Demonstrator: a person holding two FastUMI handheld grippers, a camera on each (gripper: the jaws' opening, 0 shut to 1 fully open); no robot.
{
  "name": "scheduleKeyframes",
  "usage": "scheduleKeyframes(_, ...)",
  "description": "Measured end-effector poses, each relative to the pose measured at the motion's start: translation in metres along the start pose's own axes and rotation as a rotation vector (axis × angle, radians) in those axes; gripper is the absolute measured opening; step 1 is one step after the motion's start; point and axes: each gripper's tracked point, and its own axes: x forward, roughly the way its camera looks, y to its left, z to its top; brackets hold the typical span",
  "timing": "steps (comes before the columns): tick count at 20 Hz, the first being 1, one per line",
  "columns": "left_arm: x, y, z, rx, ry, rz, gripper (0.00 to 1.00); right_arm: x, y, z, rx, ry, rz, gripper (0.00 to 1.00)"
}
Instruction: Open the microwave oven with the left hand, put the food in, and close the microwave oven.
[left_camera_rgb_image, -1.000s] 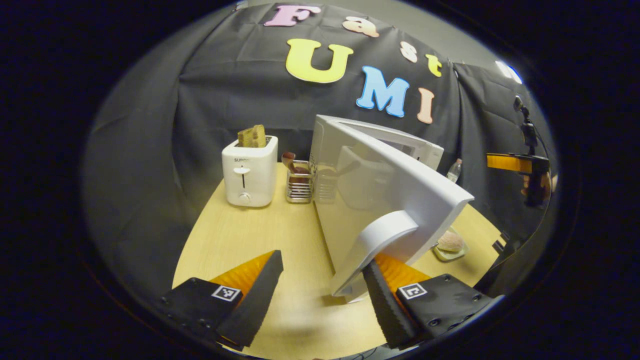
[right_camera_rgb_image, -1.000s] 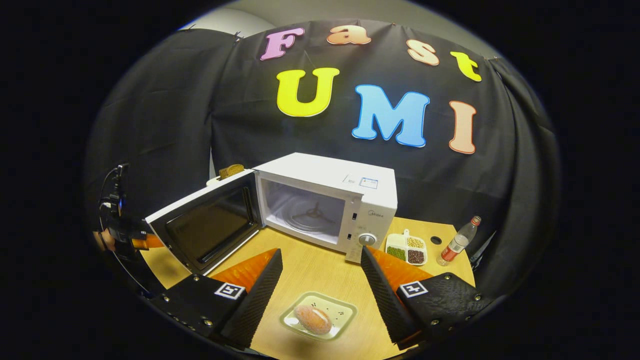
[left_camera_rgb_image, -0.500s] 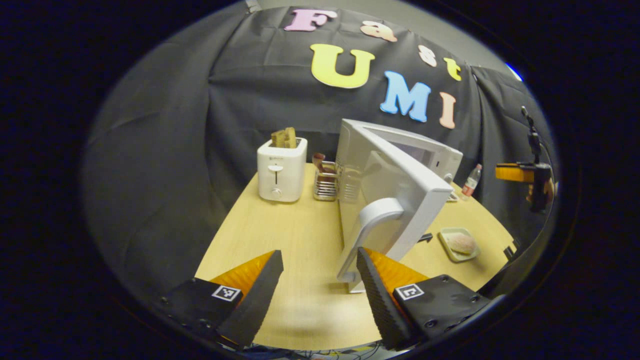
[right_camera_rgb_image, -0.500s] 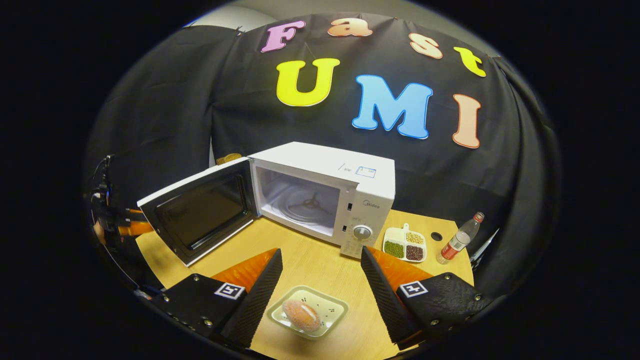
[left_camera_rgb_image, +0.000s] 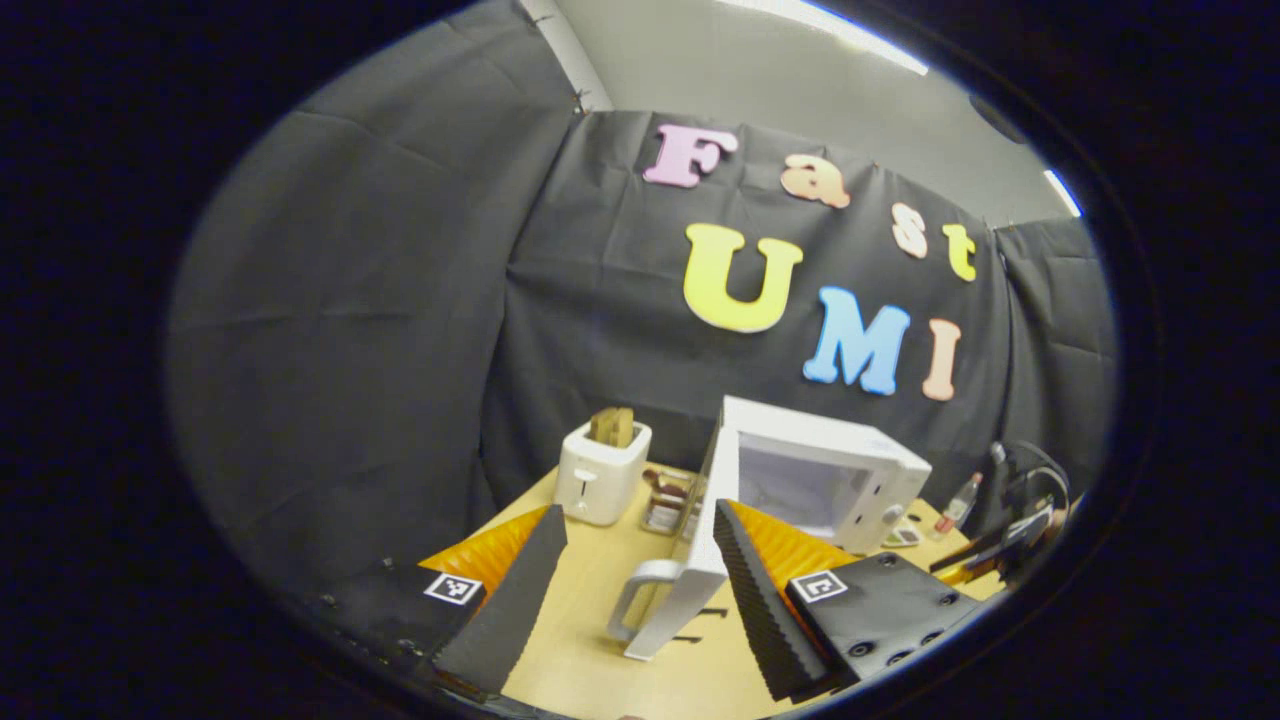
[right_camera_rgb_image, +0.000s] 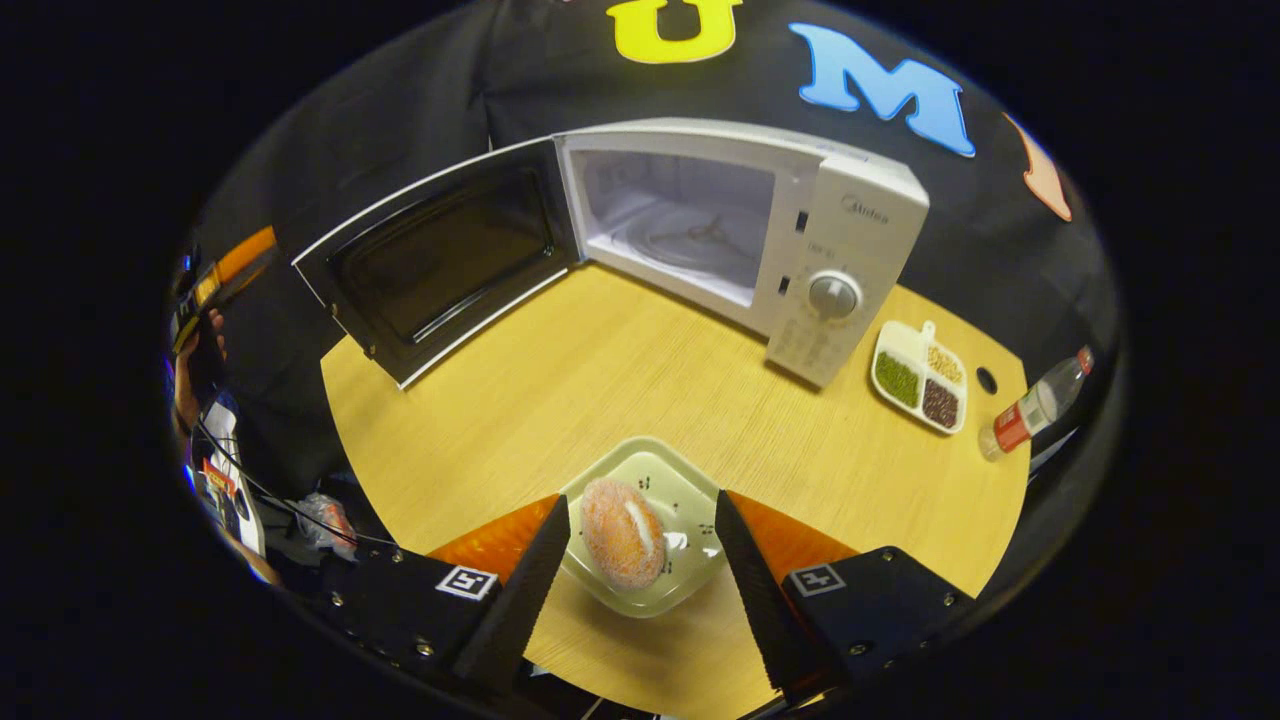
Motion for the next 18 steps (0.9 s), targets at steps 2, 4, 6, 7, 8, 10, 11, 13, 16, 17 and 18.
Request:
scheduleKeyframes(2,-0.011,-0.040,0.036,0.048,-0.078,-0.001,0.93,0.011,0.003,0.000,-0.009,0.013,0.023,0.90)
scheduleKeyframes(4,-0.016,-0.072,0.047,0.118,-0.098,0.013,0.93,0.022,0.005,-0.007,-0.045,0.025,0.044,0.90)
scheduleKeyframes(6,-0.017,-0.096,0.044,0.155,-0.066,0.031,0.99,0.035,0.006,-0.016,-0.103,0.048,0.048,0.90)
scheduleKeyframes(7,-0.019,-0.110,0.047,0.156,-0.062,0.030,0.94,0.041,0.008,-0.021,-0.123,0.058,0.053,0.90)
scheduleKeyframes(8,-0.018,-0.114,0.048,0.170,-0.052,0.054,0.94,0.047,0.008,-0.028,-0.143,0.070,0.048,0.90)
scheduleKeyframes(10,-0.023,-0.116,0.039,0.212,0.002,0.111,0.96,0.060,0.005,-0.041,-0.176,0.097,0.043,0.90)
scheduleKeyframes(11,-0.029,-0.122,0.036,0.228,0.019,0.121,0.96,0.066,0.009,-0.045,-0.172,0.111,0.068,0.89)
scheduleKeyframes(13,-0.038,-0.134,0.035,0.241,0.037,0.126,0.96,0.075,0.017,-0.056,-0.152,0.142,0.106,0.87)
scheduleKeyframes(16,-0.050,-0.142,0.028,0.248,0.048,0.153,0.96,0.082,0.014,-0.063,-0.208,0.163,0.095,0.78)
scheduleKeyframes(17,-0.054,-0.144,0.027,0.243,0.050,0.159,0.96,0.082,0.014,-0.060,-0.216,0.153,0.091,0.74)
scheduleKeyframes(18,-0.056,-0.147,0.025,0.238,0.050,0.161,0.96,0.075,0.012,-0.056,-0.224,0.140,0.085,0.72)
